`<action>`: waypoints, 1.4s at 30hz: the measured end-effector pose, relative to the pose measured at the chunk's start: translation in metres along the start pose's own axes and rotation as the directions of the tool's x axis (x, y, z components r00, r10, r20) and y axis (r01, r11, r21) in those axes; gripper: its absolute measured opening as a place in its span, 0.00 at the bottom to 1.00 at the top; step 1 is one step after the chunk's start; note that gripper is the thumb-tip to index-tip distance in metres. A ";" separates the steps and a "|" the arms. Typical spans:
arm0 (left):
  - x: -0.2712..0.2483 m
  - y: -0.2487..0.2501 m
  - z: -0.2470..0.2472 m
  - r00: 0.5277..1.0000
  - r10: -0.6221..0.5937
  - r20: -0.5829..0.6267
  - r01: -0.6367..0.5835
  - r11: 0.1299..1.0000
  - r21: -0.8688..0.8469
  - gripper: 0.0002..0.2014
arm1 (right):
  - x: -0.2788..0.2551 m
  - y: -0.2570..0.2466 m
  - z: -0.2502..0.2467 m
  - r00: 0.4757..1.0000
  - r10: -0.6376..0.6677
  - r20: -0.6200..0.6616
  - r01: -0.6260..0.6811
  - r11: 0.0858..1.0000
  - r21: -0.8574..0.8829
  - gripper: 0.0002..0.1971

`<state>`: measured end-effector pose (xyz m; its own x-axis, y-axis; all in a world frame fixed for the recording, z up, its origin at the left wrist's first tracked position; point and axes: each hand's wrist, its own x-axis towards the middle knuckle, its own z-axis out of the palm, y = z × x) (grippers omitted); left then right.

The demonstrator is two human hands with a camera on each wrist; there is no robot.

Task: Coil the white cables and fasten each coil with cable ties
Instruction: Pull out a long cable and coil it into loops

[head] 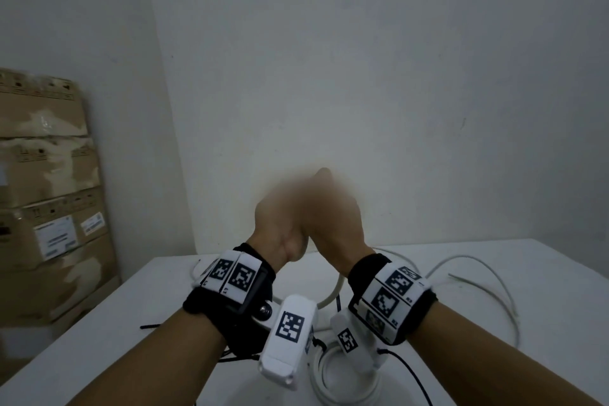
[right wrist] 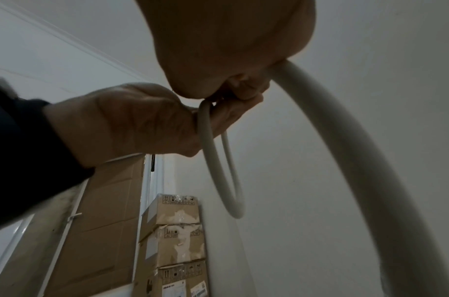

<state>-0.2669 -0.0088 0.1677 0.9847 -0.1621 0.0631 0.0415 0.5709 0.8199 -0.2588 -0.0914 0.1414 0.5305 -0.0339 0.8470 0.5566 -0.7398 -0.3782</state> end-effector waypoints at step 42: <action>0.016 0.043 -0.036 0.998 0.040 0.049 -0.031 0.982 -0.184 0.20 | -0.031 -0.003 0.027 0.872 0.008 0.490 -0.173 0.941 0.292 0.10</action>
<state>-0.2429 0.0422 0.1837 0.9762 -0.1781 0.1239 0.0416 0.7142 0.6987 -0.2596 -0.0699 0.1066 0.7805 0.2935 0.5520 0.6182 -0.4941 -0.6113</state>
